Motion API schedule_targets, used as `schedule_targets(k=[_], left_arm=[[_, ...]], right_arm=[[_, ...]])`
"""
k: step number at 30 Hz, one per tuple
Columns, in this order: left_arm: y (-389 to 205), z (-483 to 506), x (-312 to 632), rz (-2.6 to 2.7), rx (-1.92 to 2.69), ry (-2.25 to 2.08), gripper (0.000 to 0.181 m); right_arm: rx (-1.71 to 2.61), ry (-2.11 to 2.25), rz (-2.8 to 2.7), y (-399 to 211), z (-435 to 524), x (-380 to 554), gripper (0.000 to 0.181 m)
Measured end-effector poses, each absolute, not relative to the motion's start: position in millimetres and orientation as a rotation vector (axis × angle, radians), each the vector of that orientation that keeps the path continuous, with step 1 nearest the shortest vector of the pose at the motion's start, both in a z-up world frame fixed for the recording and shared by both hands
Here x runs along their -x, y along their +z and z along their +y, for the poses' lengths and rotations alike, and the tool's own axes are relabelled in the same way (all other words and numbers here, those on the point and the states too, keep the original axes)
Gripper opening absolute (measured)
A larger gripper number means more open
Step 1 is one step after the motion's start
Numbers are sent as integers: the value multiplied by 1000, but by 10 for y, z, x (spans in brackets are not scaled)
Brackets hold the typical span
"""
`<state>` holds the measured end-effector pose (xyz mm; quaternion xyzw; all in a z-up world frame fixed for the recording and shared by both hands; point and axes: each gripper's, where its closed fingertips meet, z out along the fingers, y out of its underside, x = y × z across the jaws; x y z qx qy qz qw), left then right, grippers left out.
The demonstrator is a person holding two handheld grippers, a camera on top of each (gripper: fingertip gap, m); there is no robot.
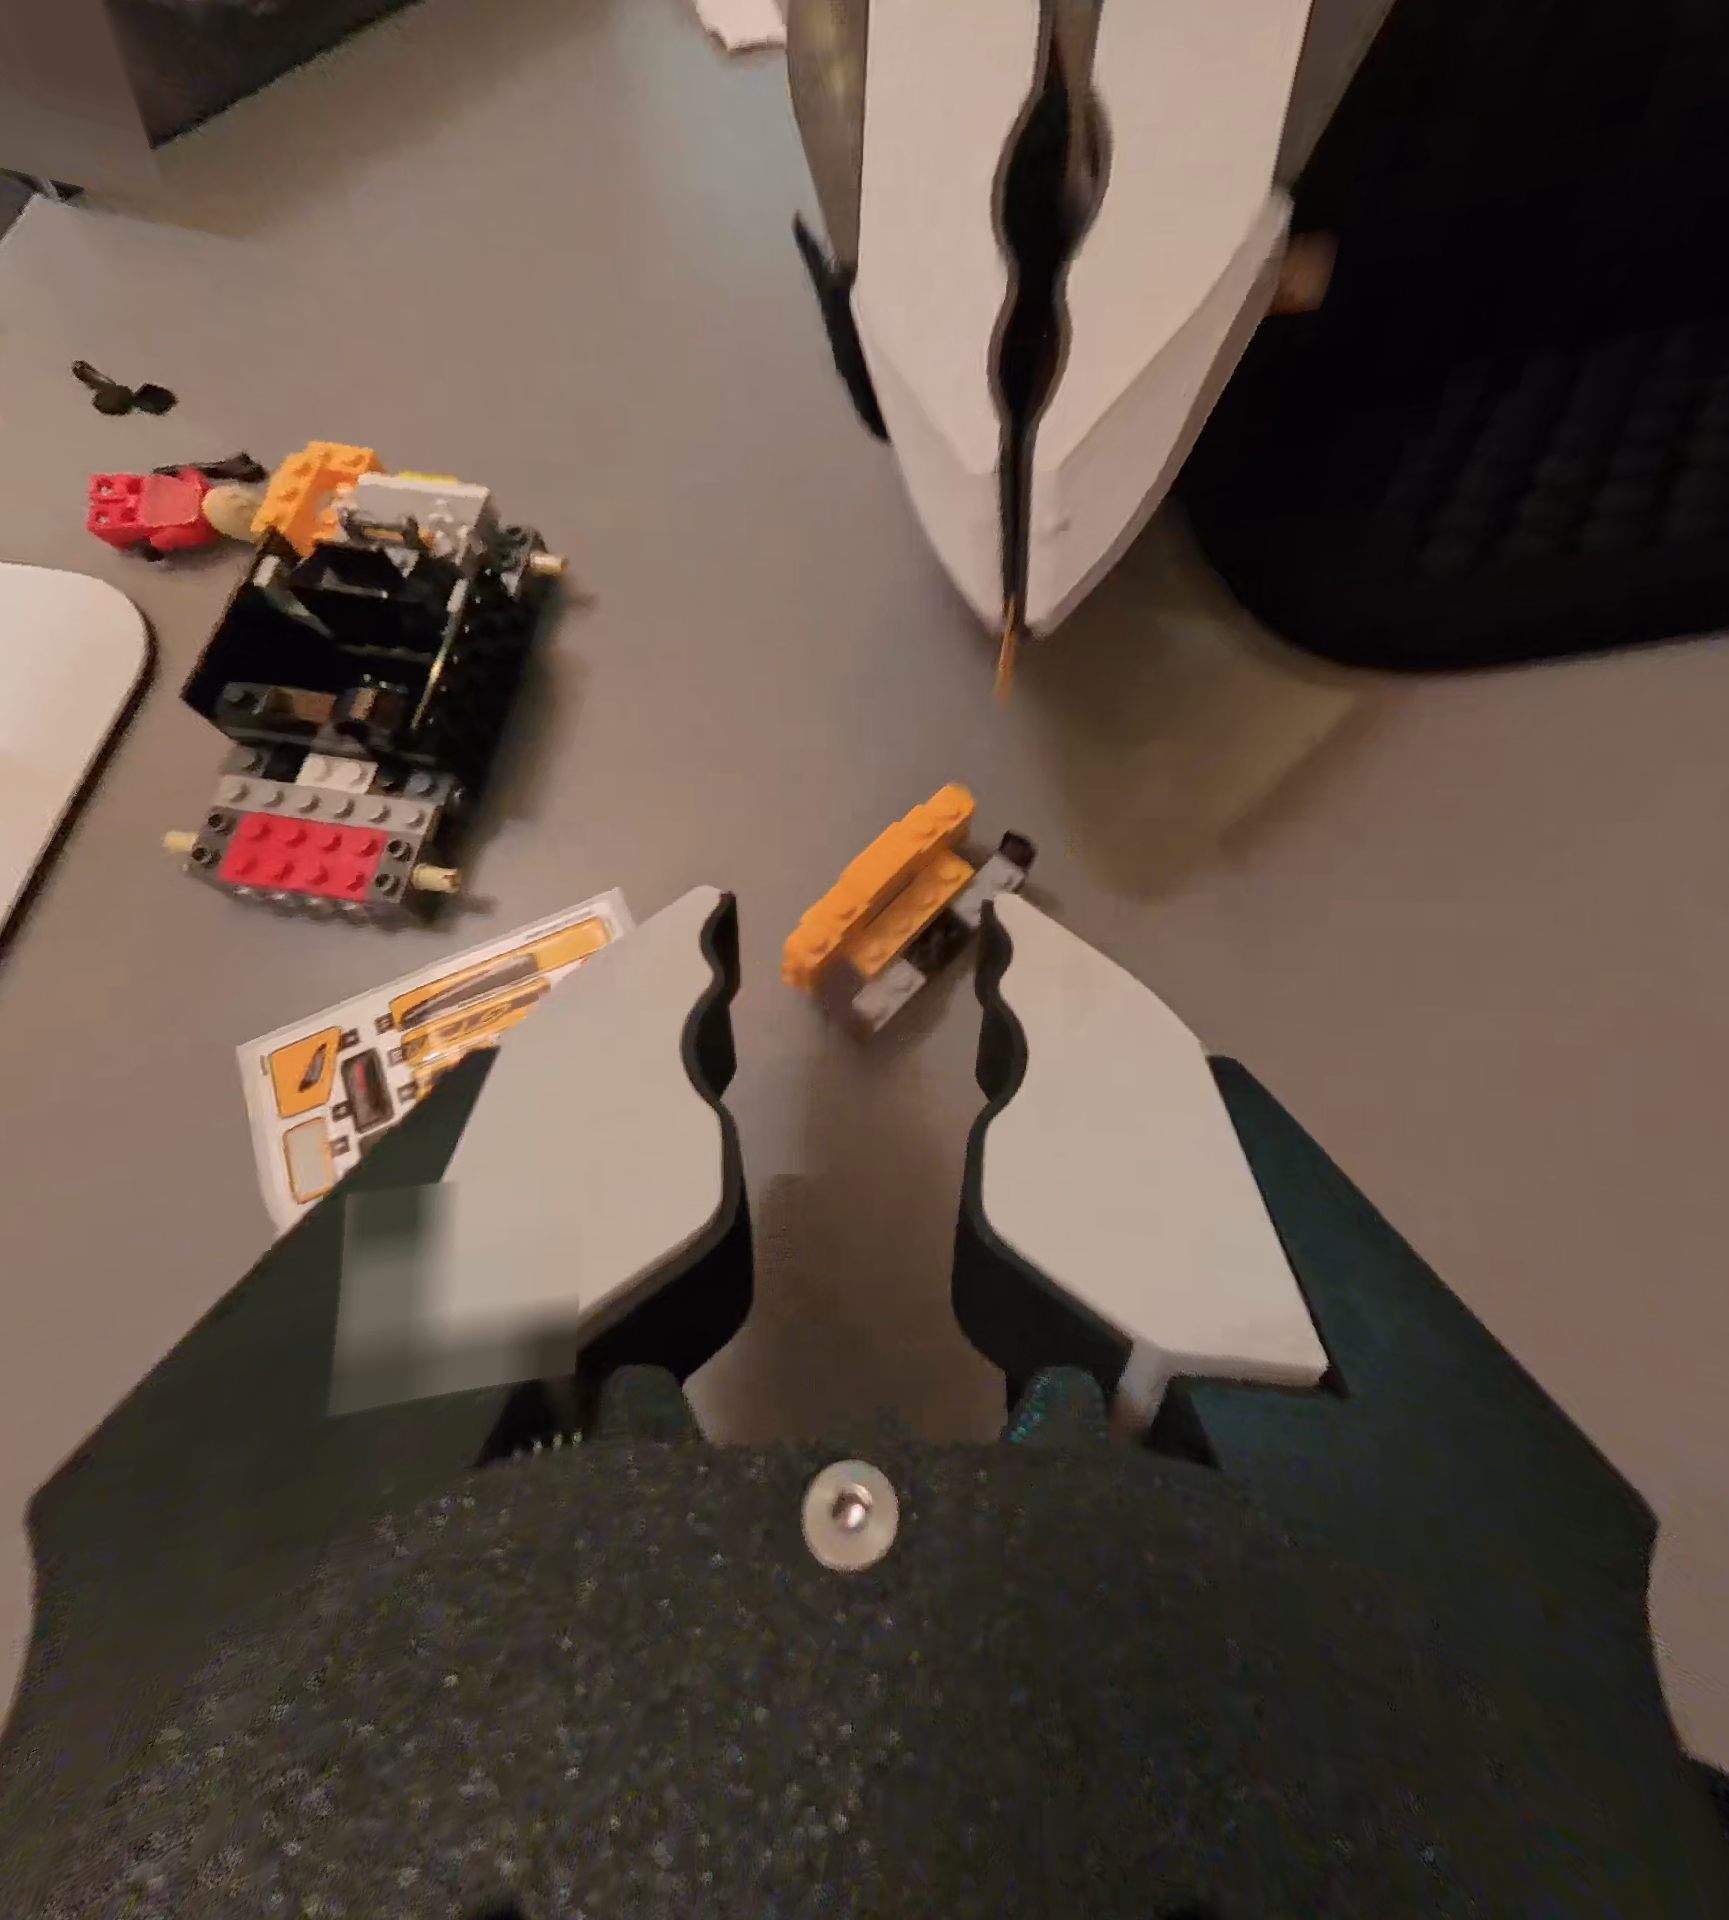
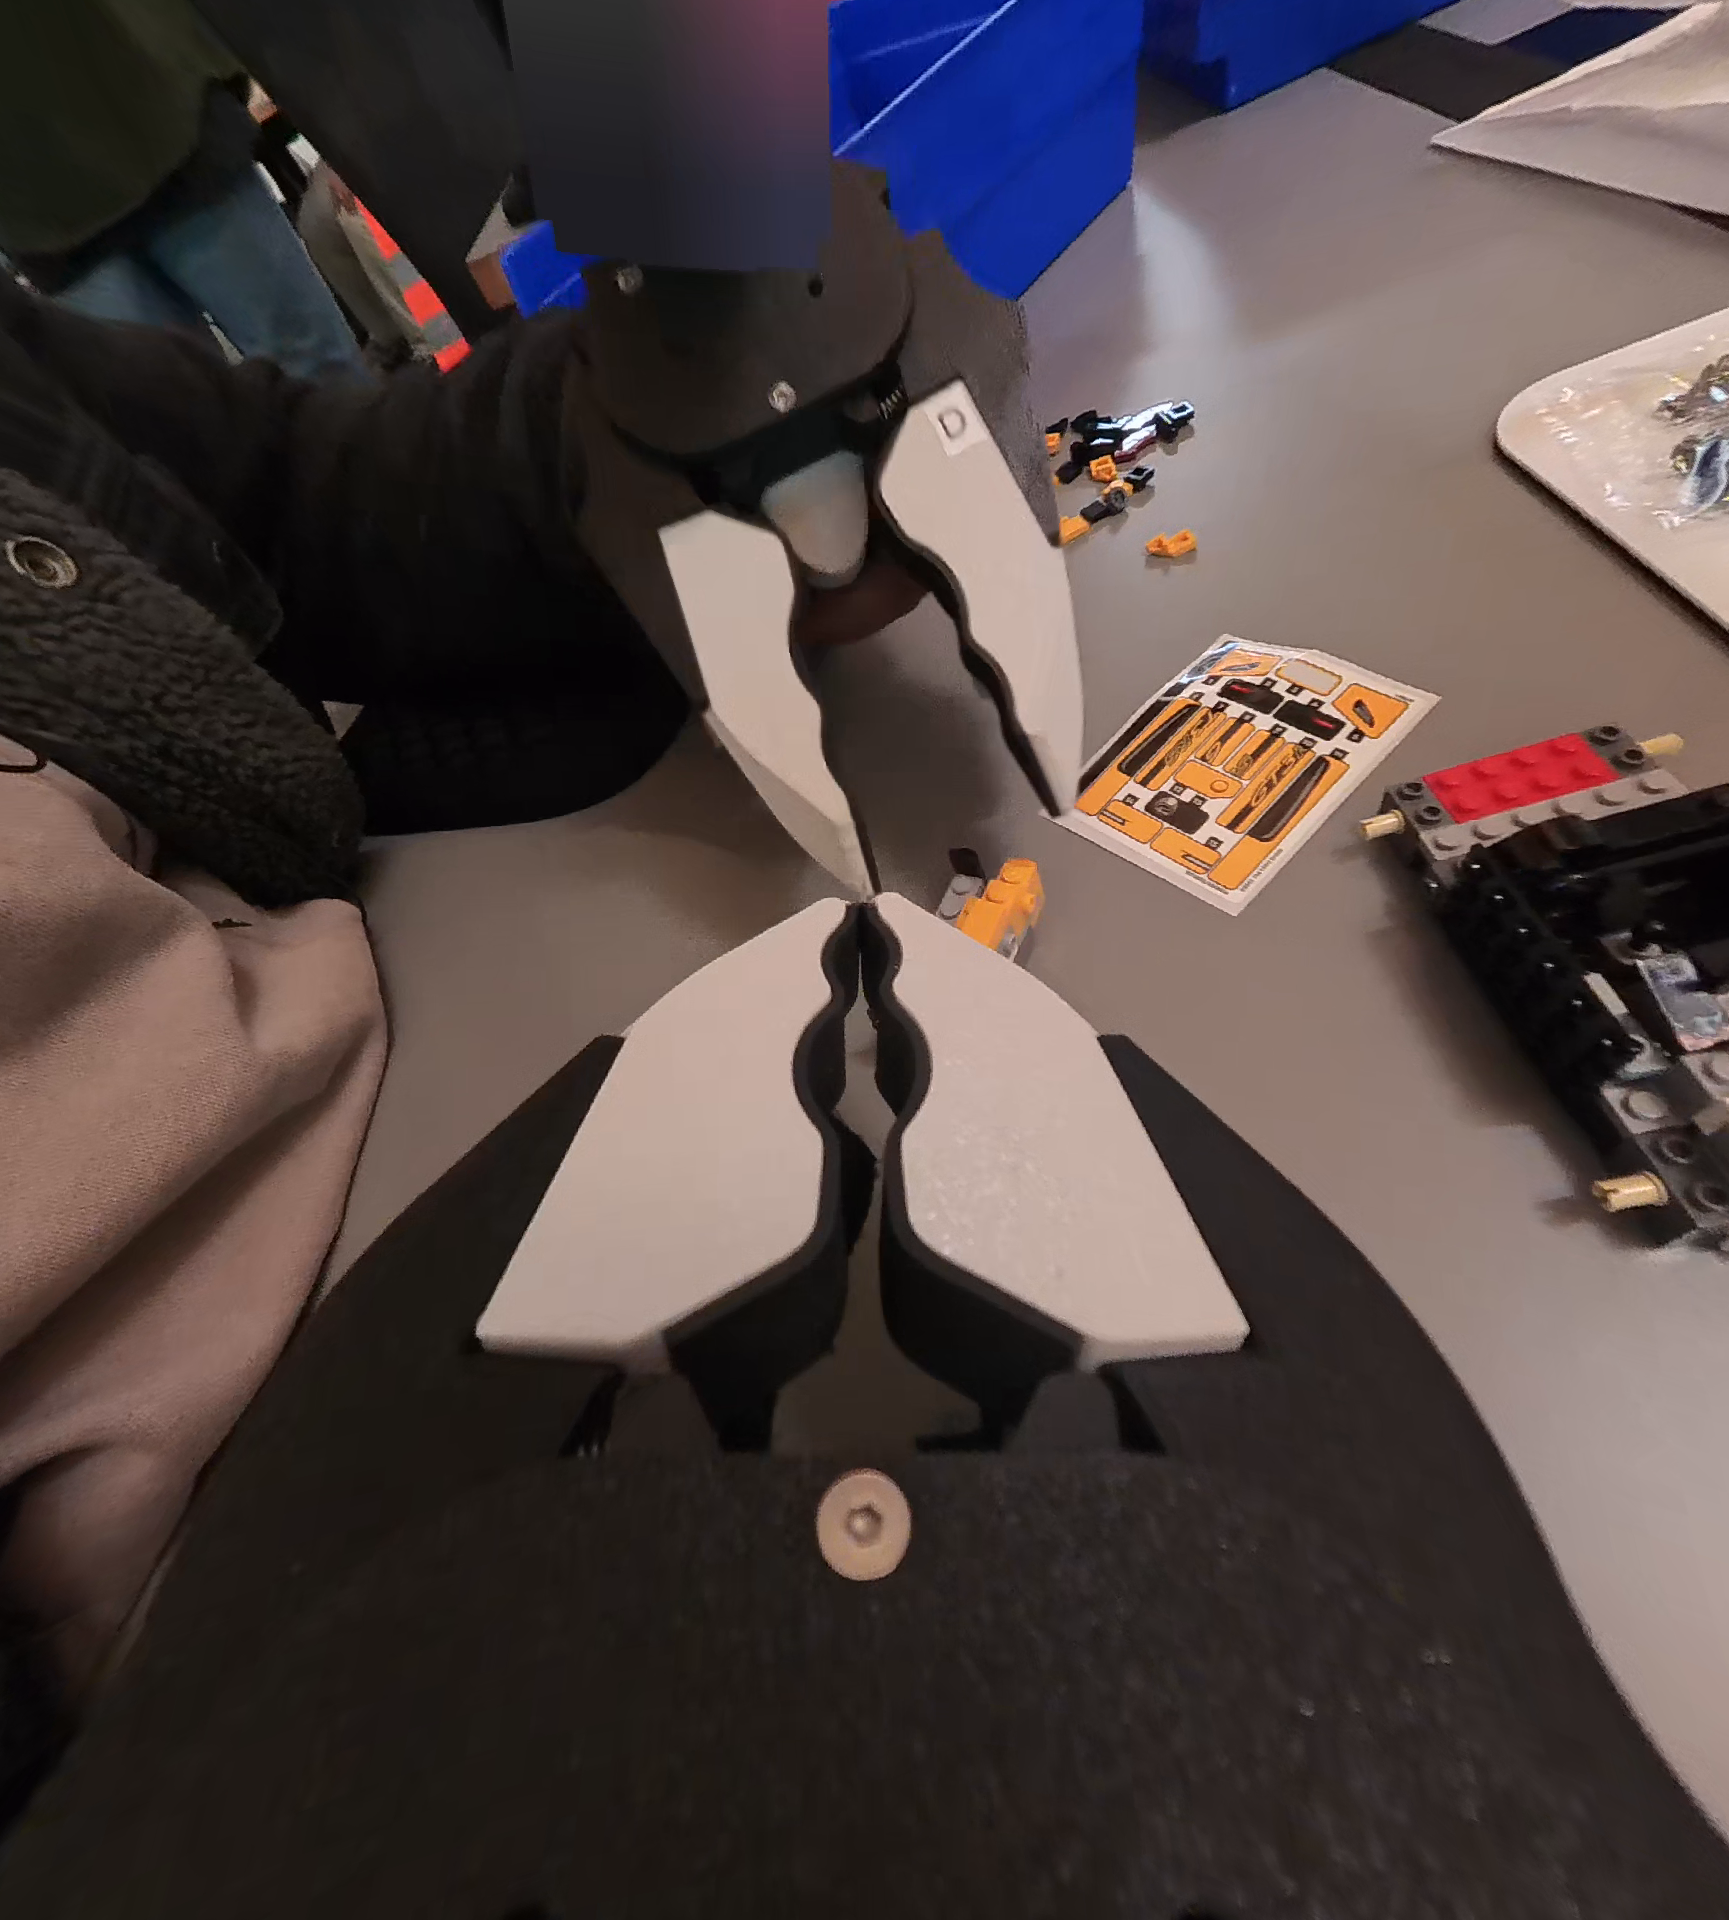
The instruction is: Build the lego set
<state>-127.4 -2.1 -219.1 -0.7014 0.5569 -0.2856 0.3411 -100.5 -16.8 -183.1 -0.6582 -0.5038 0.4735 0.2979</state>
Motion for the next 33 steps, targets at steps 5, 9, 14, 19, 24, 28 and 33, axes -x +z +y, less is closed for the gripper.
schedule_targets(k=[5, 9, 14, 19, 24, 28, 33], left_arm=[[-2360, -43, 1233, 1527, 1806, -756, 51], [-2437, -65, 1236, 1571, 1822, -679, 32], [-2415, -210, 1242, 1580, 1857, -712, 33], [-2304, -346, 1231, 1564, 1845, -843, 31], [-2332, -296, 1245, 1514, 1872, -874, 29], [-2372, -329, 1203, 1542, 1864, -825, 16], [-2355, -361, 1147, 1530, 1876, -808, 10]], right_arm=[[1758, 1270, -1326, -1813, -160, 991, 0], [1776, 1269, -1327, -1833, -162, 989, 0], [1831, 1277, -1296, -1881, -130, 964, 0], [1887, 1315, -1284, -1949, -147, 958, 0], [1933, 1350, -1283, -1999, -182, 969, 0], [1952, 1367, -1276, -2024, -191, 981, 0], [1952, 1363, -1279, -2022, -192, 981, 0]])
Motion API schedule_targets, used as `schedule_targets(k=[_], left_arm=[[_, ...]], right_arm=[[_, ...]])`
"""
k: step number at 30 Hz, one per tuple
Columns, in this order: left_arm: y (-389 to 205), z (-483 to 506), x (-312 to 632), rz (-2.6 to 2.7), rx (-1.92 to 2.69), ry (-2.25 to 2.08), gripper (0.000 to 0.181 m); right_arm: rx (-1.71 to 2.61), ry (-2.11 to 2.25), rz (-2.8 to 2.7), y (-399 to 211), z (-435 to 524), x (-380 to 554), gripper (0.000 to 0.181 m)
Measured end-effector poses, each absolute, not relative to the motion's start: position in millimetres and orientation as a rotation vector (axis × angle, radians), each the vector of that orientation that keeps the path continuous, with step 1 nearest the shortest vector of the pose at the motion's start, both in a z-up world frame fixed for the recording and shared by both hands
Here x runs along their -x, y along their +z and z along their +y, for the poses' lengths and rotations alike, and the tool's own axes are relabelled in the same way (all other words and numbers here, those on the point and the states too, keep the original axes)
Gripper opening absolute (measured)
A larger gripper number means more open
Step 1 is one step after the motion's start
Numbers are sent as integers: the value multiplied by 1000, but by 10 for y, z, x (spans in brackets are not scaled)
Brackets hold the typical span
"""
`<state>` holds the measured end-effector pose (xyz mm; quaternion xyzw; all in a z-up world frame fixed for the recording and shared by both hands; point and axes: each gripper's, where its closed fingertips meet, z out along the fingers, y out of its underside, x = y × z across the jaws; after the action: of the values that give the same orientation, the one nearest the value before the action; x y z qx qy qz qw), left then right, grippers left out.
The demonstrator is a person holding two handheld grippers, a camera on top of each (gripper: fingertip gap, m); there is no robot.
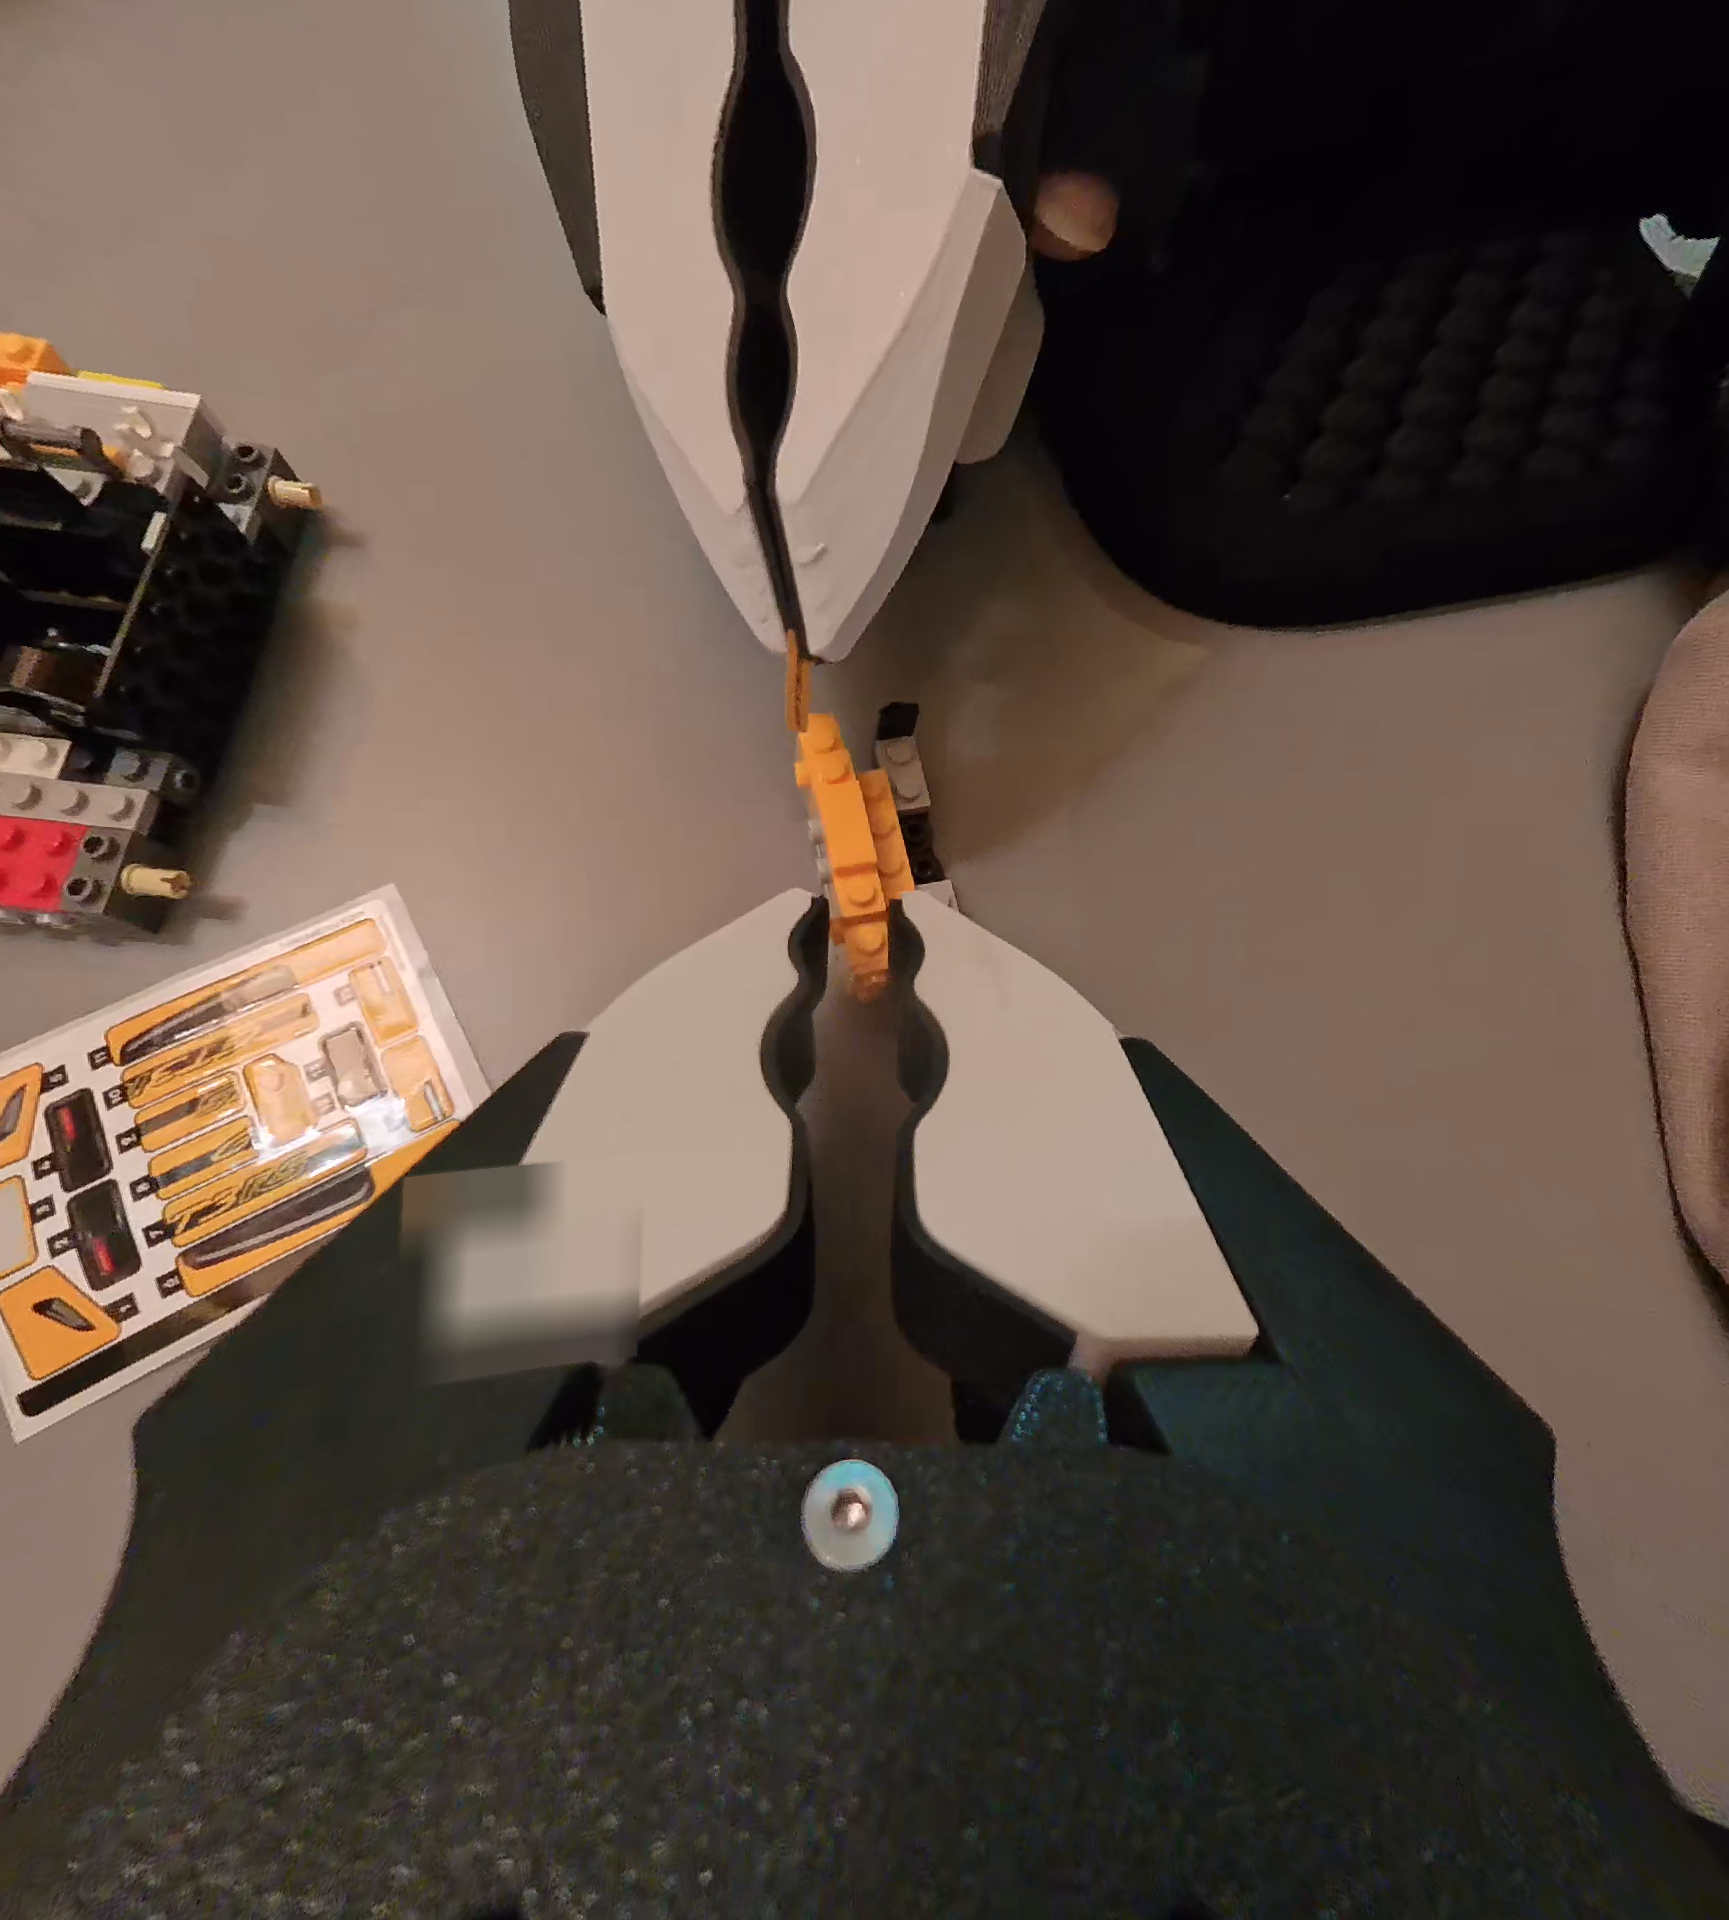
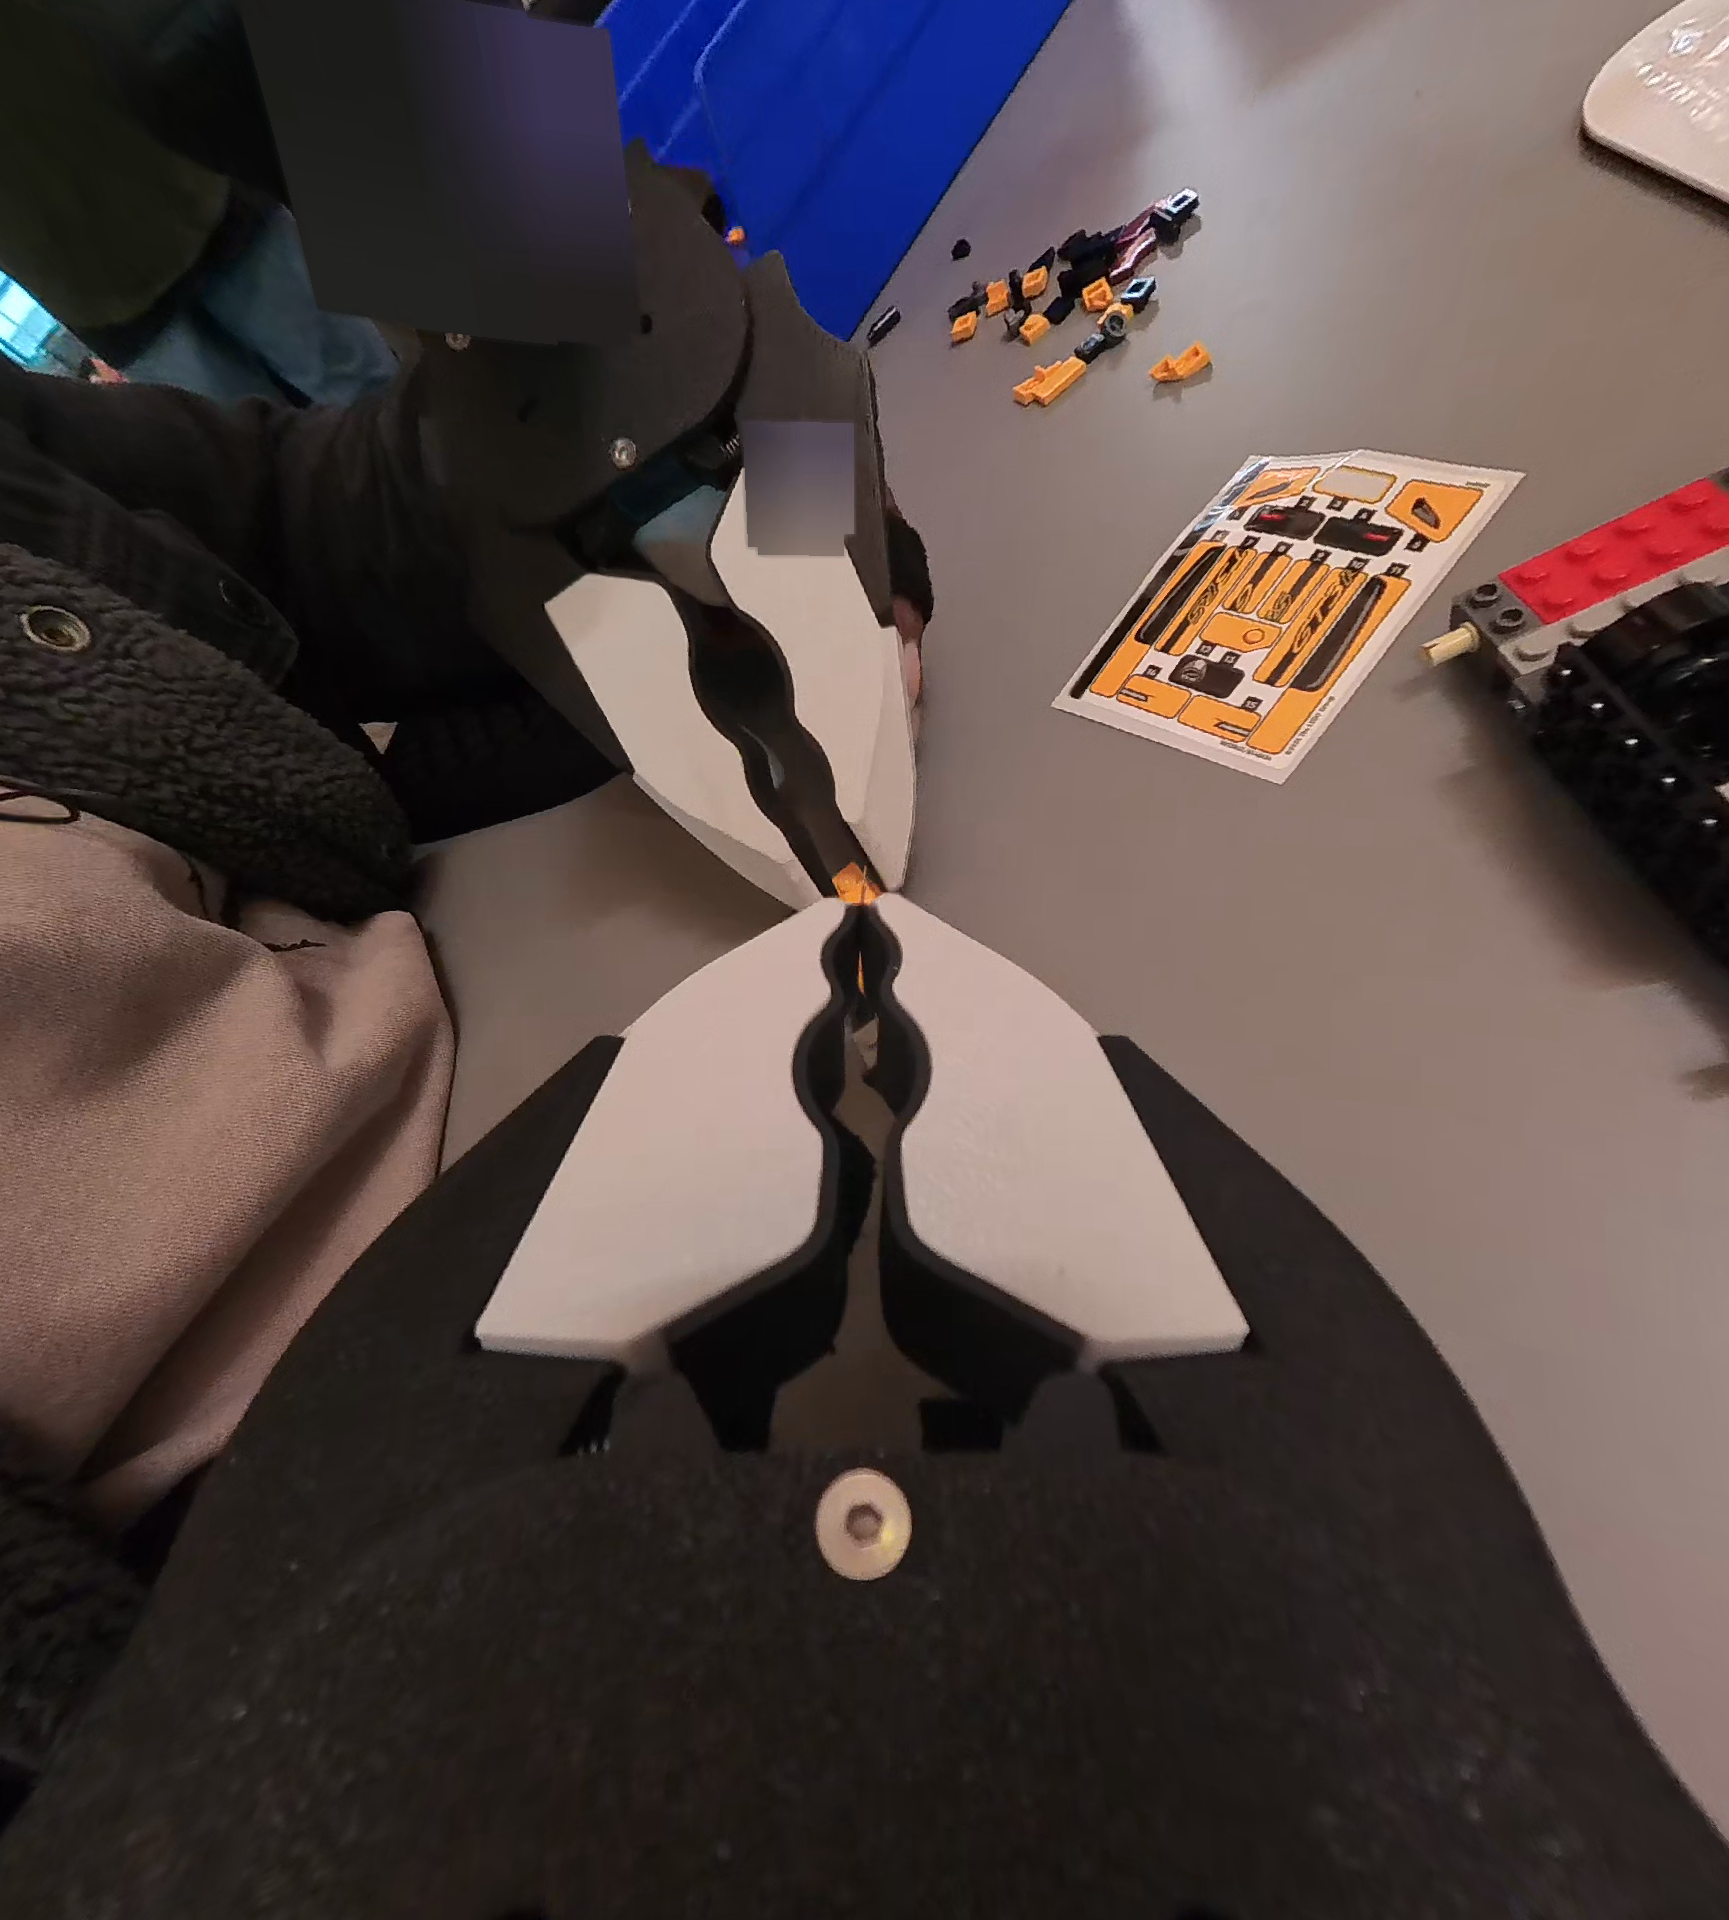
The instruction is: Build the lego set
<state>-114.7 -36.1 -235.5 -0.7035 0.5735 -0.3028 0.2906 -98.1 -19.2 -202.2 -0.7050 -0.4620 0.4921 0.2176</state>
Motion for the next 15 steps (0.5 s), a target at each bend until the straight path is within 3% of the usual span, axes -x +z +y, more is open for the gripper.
schedule_targets(k=[15], left_arm=[[-2360, -373, 1086, 1283, 2056, -803, 11]], right_arm=[[1984, 1358, -1223, -1928, -170, 962, 0]])
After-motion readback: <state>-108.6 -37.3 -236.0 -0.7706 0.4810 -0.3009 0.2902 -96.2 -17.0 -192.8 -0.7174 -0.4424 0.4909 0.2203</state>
